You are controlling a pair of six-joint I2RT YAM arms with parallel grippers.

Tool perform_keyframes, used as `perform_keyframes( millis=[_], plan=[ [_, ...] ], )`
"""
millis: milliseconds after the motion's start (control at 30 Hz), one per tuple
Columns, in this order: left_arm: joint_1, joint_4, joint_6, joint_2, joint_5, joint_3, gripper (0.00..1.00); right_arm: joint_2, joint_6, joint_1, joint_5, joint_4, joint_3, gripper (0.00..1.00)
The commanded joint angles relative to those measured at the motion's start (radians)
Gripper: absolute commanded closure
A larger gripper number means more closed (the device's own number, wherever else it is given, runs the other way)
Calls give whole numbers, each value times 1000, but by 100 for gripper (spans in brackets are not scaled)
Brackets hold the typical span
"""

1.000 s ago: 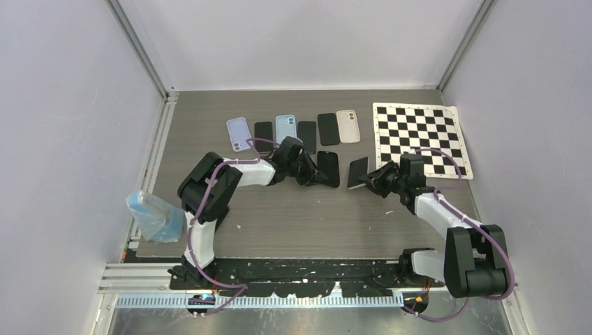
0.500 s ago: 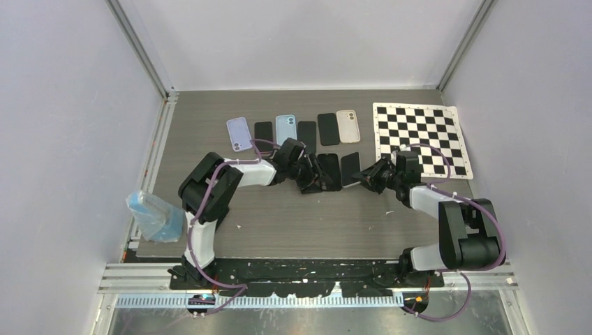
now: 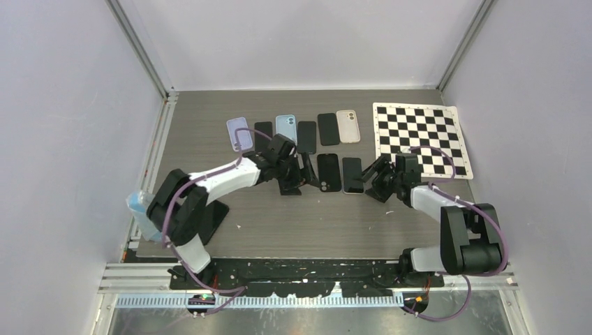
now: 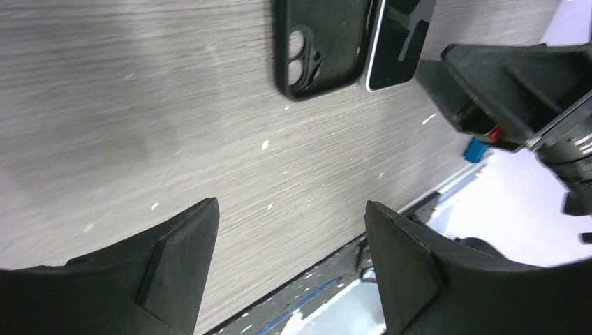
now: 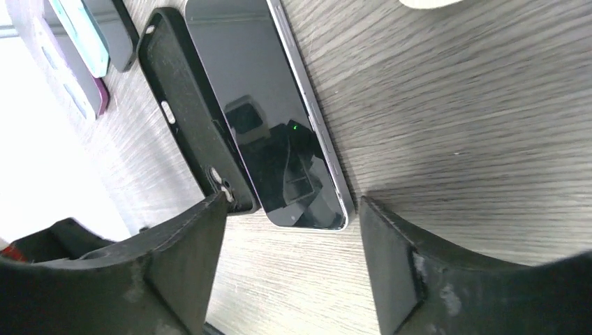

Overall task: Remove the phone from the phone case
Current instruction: Place the phone case at the center of the board, then pick up the phone at the center of the board.

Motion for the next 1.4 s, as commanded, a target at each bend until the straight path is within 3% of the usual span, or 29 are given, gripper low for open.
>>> perform_keyframes(
  millis=[0, 233, 433, 600, 733, 933, 1167, 1367],
  plan=[
    [-1, -267, 167, -176, -170, -12, 19, -66, -69, -3, 89, -100, 40, 20],
    [86, -517, 288, -407, -477, -66, 1, -153, -113, -4, 110, -175, 51, 10],
    [481, -492, 361, -558, -310, -214, 0, -252, -104, -3, 100, -195, 54, 3],
    [613, -444, 296, -539, -422, -271, 0, -289, -74, -3, 64, -186, 72, 1],
    [723, -338, 238, -496, -388, -321, 2, -320, -61, -4, 45, -190, 81, 1],
    [768, -291, 178, -459, -528, -332, 2, -373, -58, -3, 36, -200, 73, 0],
    [785, -215, 113, -409, -486, -418, 2, -355, -78, -3, 15, -202, 85, 0],
    [790, -220, 51, -541, -548, -505, 3, -360, -58, -4, -6, -177, 69, 0]
  ],
)
